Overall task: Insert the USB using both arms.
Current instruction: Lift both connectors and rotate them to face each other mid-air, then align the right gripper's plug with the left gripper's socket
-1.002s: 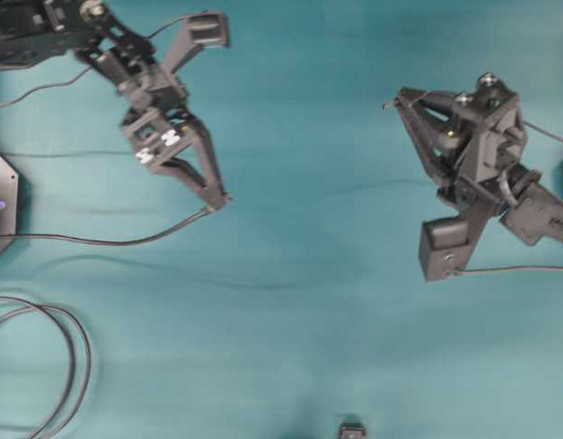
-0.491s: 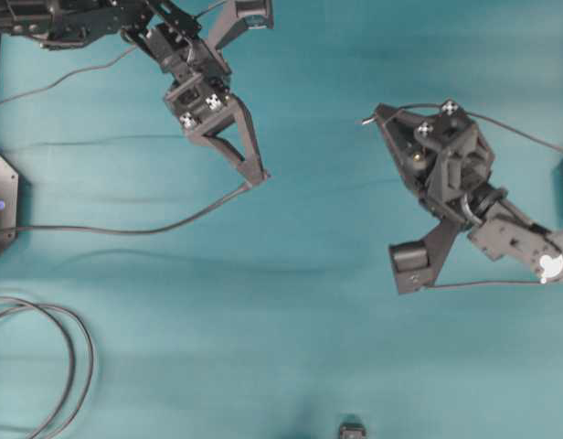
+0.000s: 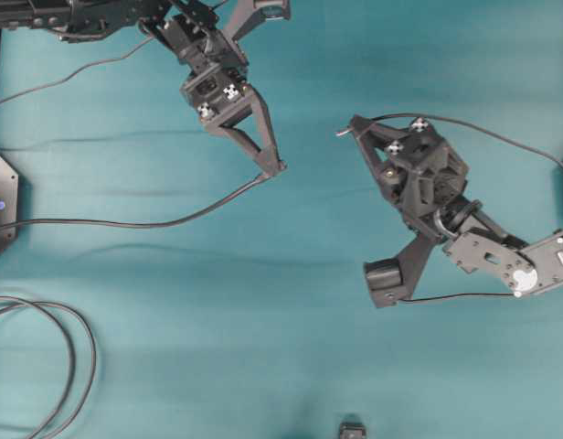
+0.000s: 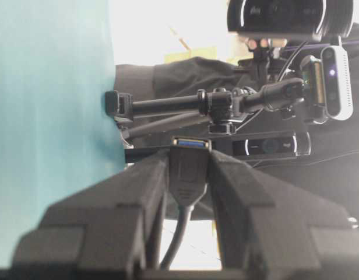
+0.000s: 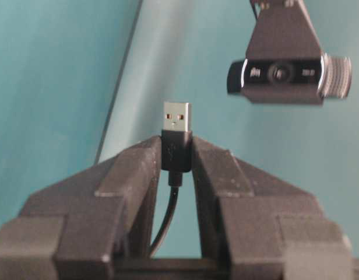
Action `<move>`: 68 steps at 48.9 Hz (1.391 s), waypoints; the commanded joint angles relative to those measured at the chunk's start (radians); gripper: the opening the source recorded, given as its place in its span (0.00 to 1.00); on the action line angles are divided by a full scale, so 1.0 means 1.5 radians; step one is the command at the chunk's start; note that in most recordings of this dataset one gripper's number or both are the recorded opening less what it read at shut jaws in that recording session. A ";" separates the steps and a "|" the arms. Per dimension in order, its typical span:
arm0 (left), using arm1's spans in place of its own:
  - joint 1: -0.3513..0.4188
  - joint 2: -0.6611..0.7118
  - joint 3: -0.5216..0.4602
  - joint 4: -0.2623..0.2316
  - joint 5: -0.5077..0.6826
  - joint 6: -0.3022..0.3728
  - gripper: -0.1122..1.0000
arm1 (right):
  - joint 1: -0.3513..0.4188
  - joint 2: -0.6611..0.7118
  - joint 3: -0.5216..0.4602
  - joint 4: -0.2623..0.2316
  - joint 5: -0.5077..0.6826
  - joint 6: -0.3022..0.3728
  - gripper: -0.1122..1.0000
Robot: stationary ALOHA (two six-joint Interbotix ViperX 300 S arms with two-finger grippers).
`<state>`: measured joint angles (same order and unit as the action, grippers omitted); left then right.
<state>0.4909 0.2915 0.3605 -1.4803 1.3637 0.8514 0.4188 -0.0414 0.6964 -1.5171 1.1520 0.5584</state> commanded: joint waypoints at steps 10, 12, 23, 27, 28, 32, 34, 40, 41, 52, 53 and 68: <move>-0.004 -0.005 -0.018 -0.008 -0.004 -0.017 0.32 | 0.000 0.011 -0.032 -0.007 -0.026 0.001 0.29; -0.004 -0.005 -0.018 -0.008 -0.011 -0.017 0.32 | 0.000 0.012 -0.034 -0.007 -0.029 0.001 0.29; -0.007 -0.005 -0.019 -0.004 -0.042 -0.018 0.32 | -0.006 0.012 -0.038 -0.007 -0.047 0.000 0.29; -0.009 -0.005 -0.018 -0.003 -0.042 -0.019 0.32 | -0.010 0.012 -0.039 -0.007 -0.052 0.000 0.29; -0.010 -0.004 -0.018 -0.003 -0.041 -0.019 0.32 | -0.010 0.012 -0.040 -0.007 -0.053 0.000 0.29; -0.010 -0.004 -0.019 -0.001 -0.040 -0.020 0.32 | -0.013 0.012 -0.039 -0.007 -0.059 0.000 0.29; -0.011 -0.004 -0.019 -0.002 -0.040 -0.021 0.32 | -0.013 0.012 -0.039 -0.007 -0.061 0.000 0.29; -0.017 -0.002 -0.019 -0.002 -0.039 -0.026 0.32 | -0.018 0.012 -0.041 -0.007 -0.069 -0.002 0.29; -0.017 -0.001 -0.019 -0.001 -0.040 -0.027 0.32 | -0.017 0.012 -0.042 -0.008 -0.069 -0.003 0.29; -0.019 0.005 -0.019 -0.001 -0.041 -0.027 0.32 | -0.019 0.030 -0.061 -0.008 -0.082 -0.012 0.29; -0.019 0.005 -0.019 -0.001 -0.041 -0.027 0.32 | -0.019 0.032 -0.063 -0.008 -0.084 -0.012 0.29; -0.019 0.005 -0.019 -0.001 -0.040 -0.027 0.32 | -0.018 0.052 -0.083 -0.008 -0.090 -0.017 0.29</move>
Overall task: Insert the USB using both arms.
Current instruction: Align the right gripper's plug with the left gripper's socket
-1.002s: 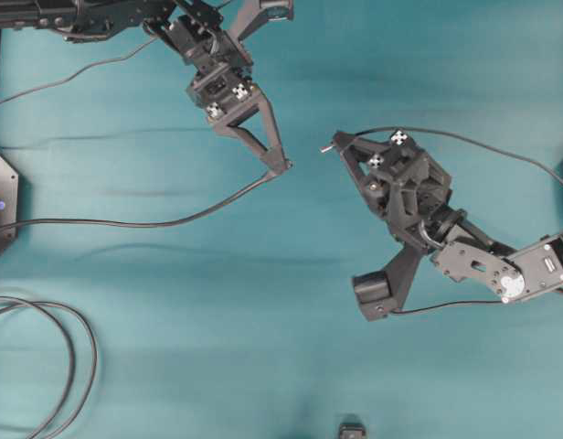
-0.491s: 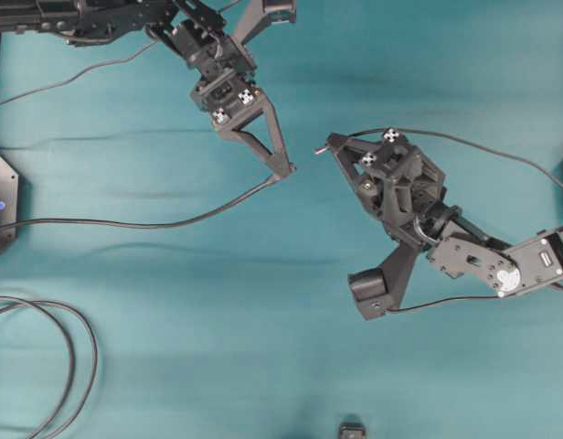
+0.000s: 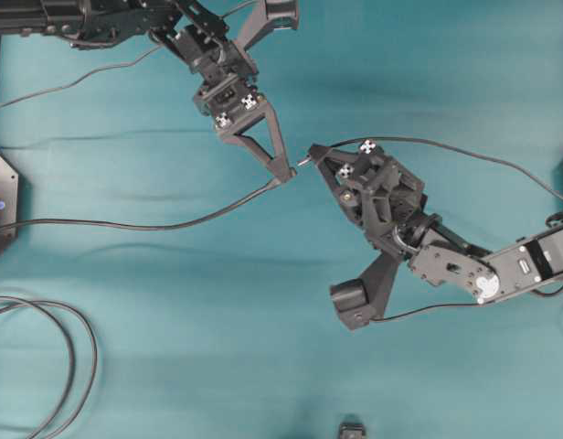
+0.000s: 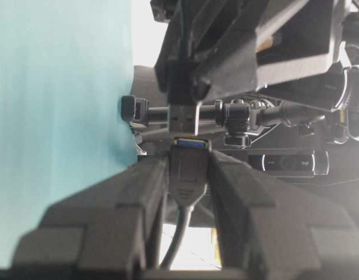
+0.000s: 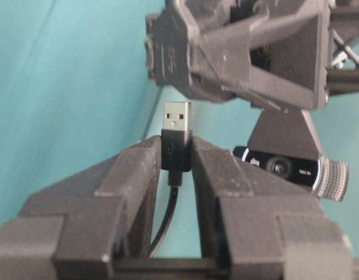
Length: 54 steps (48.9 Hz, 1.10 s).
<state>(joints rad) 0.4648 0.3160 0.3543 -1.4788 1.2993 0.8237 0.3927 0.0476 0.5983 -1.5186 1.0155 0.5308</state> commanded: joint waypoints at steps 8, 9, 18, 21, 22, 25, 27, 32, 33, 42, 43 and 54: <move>-0.002 -0.011 -0.015 0.001 0.003 -0.007 0.32 | -0.001 -0.008 -0.018 -0.007 0.001 0.001 0.29; -0.002 -0.011 -0.015 0.001 0.003 -0.008 0.32 | -0.001 -0.007 -0.018 -0.007 0.001 0.001 0.29; -0.002 -0.011 -0.016 0.004 0.003 -0.008 0.32 | 0.001 -0.007 -0.016 -0.007 0.001 0.001 0.29; -0.002 -0.011 -0.015 0.004 0.001 -0.008 0.32 | 0.001 -0.008 -0.016 -0.006 0.002 0.001 0.29; -0.002 -0.011 -0.016 0.004 0.001 -0.008 0.32 | 0.001 -0.007 -0.017 -0.006 0.002 0.001 0.29; -0.002 -0.011 -0.016 0.004 0.000 -0.008 0.32 | 0.002 -0.008 -0.018 -0.007 0.001 0.001 0.29; -0.002 -0.011 -0.016 0.004 0.000 -0.008 0.32 | 0.002 -0.007 -0.018 -0.007 0.001 0.002 0.29; -0.002 -0.011 -0.017 0.004 -0.001 -0.008 0.32 | 0.002 -0.007 -0.015 -0.007 0.001 0.004 0.29; -0.001 -0.011 -0.017 0.004 -0.001 -0.008 0.32 | 0.003 -0.007 -0.016 -0.006 0.001 0.004 0.29; -0.001 -0.011 -0.019 0.004 -0.003 -0.008 0.32 | 0.008 -0.007 -0.014 -0.006 0.001 0.005 0.29; -0.002 -0.011 -0.019 0.004 -0.003 -0.008 0.32 | 0.009 -0.007 -0.013 -0.006 0.001 0.005 0.29; -0.002 -0.011 -0.019 0.004 -0.004 -0.009 0.32 | 0.010 -0.007 -0.013 -0.006 0.001 0.005 0.29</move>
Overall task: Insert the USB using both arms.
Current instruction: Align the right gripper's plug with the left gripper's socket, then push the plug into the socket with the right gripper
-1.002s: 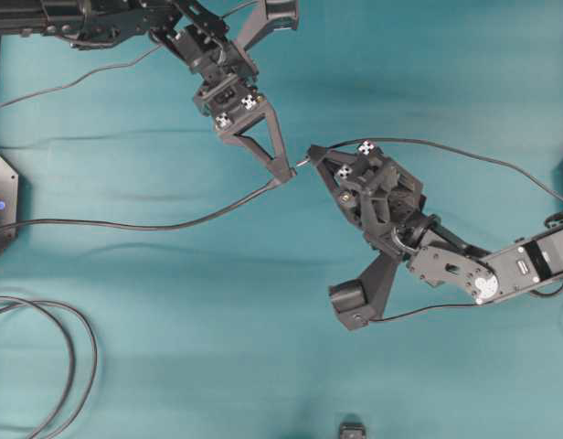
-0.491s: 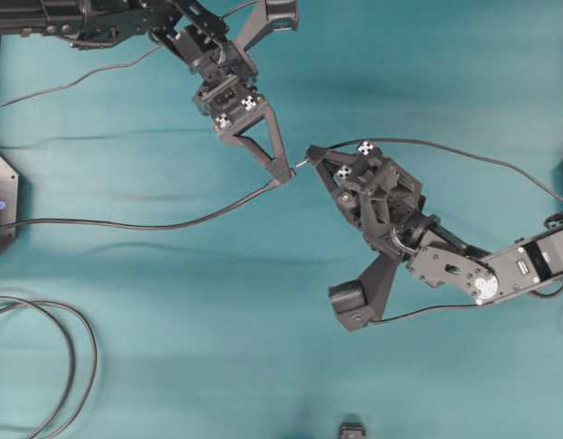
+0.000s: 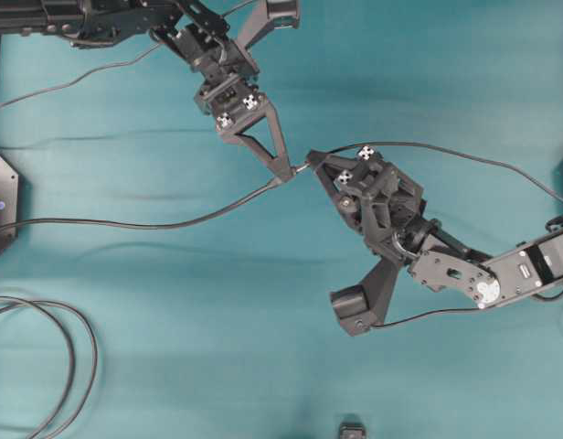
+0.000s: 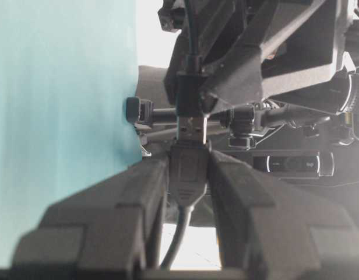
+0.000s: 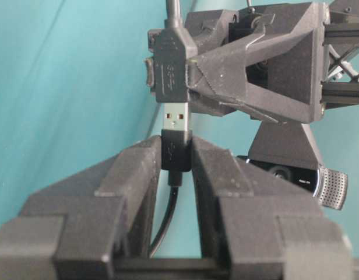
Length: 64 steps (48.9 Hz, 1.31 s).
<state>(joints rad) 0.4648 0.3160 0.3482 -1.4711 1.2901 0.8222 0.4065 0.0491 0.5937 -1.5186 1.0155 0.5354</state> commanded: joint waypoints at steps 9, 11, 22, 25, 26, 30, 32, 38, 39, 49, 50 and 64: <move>-0.001 -0.011 -0.016 -0.001 -0.003 -0.008 0.32 | 0.001 -0.008 -0.012 -0.006 0.000 0.002 0.29; -0.002 -0.011 -0.016 -0.001 -0.004 -0.008 0.32 | 0.001 -0.008 -0.013 -0.006 -0.002 0.002 0.29; -0.001 -0.011 -0.020 -0.001 -0.004 -0.008 0.32 | 0.002 -0.006 -0.014 -0.006 -0.013 0.002 0.29; -0.002 -0.011 -0.021 -0.001 -0.004 -0.008 0.32 | 0.004 -0.004 -0.014 -0.006 -0.013 0.002 0.29; -0.001 -0.011 -0.020 -0.001 -0.004 -0.008 0.32 | 0.005 -0.004 -0.014 -0.006 -0.013 0.002 0.29; -0.001 -0.011 -0.021 -0.001 -0.004 -0.009 0.32 | 0.007 -0.002 -0.014 -0.006 -0.013 0.002 0.29; -0.001 -0.011 -0.021 -0.001 -0.005 -0.009 0.32 | 0.008 -0.001 -0.014 -0.006 -0.013 0.003 0.29; -0.002 -0.009 -0.025 0.000 -0.006 -0.010 0.32 | 0.009 0.005 -0.020 -0.006 -0.014 0.003 0.29; -0.002 -0.008 -0.026 -0.001 -0.006 -0.010 0.32 | 0.009 0.005 -0.021 -0.006 -0.014 0.003 0.29; -0.003 0.005 -0.046 -0.001 -0.003 -0.018 0.32 | 0.010 0.012 -0.033 -0.006 -0.017 0.002 0.28; -0.003 0.006 -0.049 -0.001 -0.003 -0.018 0.32 | 0.011 0.014 -0.034 -0.006 -0.017 0.002 0.28; -0.004 0.020 -0.069 -0.001 0.003 -0.018 0.32 | 0.016 0.022 -0.046 -0.006 -0.026 0.002 0.28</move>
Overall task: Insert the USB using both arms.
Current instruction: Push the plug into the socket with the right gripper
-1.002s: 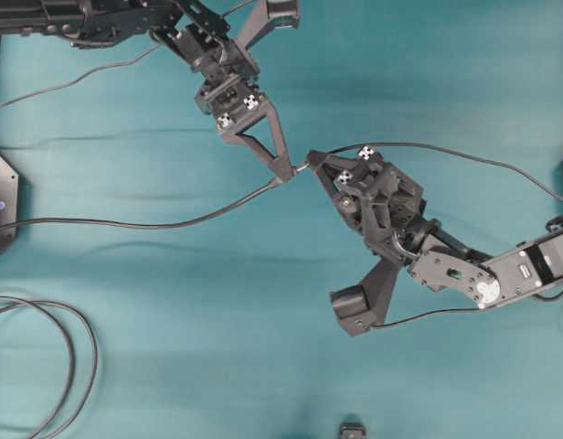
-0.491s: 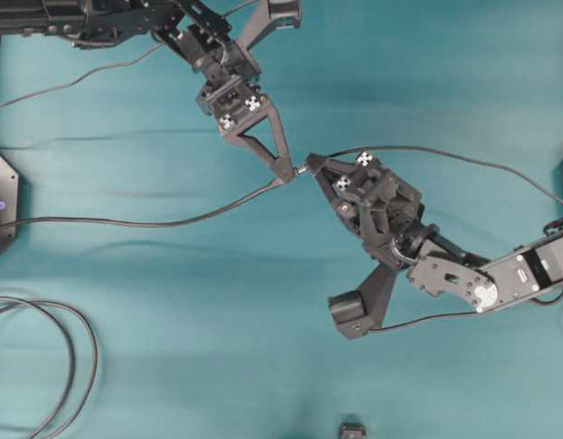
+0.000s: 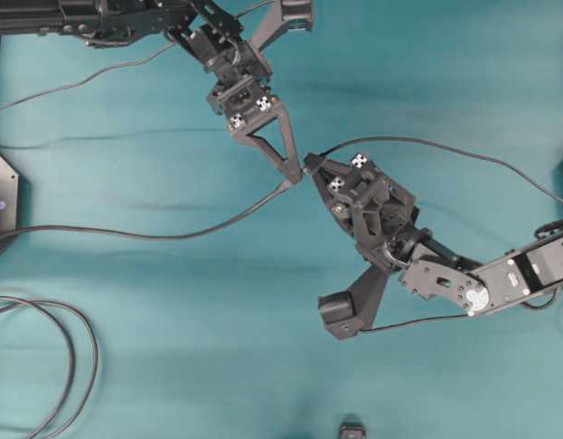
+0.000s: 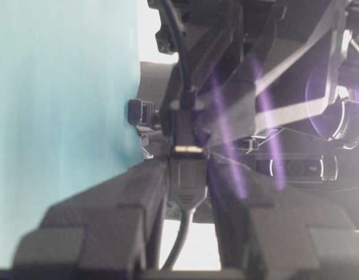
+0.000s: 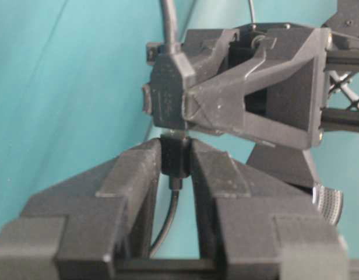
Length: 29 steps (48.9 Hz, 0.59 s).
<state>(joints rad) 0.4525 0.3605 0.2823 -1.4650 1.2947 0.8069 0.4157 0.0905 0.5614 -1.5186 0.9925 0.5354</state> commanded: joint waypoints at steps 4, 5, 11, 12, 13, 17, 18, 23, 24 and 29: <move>0.004 -0.008 -0.026 -0.005 0.003 -0.008 0.32 | 0.015 -0.002 -0.029 -0.006 -0.016 0.002 0.28; 0.004 -0.007 -0.026 -0.005 0.004 -0.008 0.32 | 0.016 -0.002 -0.029 -0.006 -0.018 0.002 0.28; 0.004 -0.007 -0.026 -0.004 0.005 -0.008 0.32 | 0.026 0.000 -0.035 -0.006 -0.025 0.002 0.28; 0.004 -0.007 -0.026 -0.004 0.005 -0.008 0.32 | 0.027 0.000 -0.036 -0.006 -0.025 0.002 0.28; 0.004 -0.007 -0.026 -0.004 0.006 -0.008 0.32 | 0.030 0.000 -0.036 -0.006 -0.026 0.002 0.28; 0.005 -0.007 -0.026 -0.001 0.007 -0.009 0.32 | 0.036 0.000 -0.036 -0.006 -0.025 0.003 0.28; 0.005 -0.007 -0.026 -0.001 0.008 -0.009 0.32 | 0.038 0.000 -0.036 -0.006 -0.025 0.003 0.28; 0.007 -0.007 -0.026 0.000 0.011 -0.009 0.32 | 0.043 0.000 -0.036 -0.006 -0.025 0.003 0.28; 0.008 -0.007 -0.026 0.000 0.011 -0.009 0.32 | 0.044 0.000 -0.037 -0.006 -0.025 0.003 0.28; 0.011 -0.007 -0.026 0.000 0.013 -0.010 0.32 | 0.046 0.000 -0.037 -0.004 -0.025 0.003 0.28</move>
<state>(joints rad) 0.4495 0.3666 0.2777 -1.4588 1.3177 0.8053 0.4449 0.1012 0.5430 -1.5186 0.9756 0.5354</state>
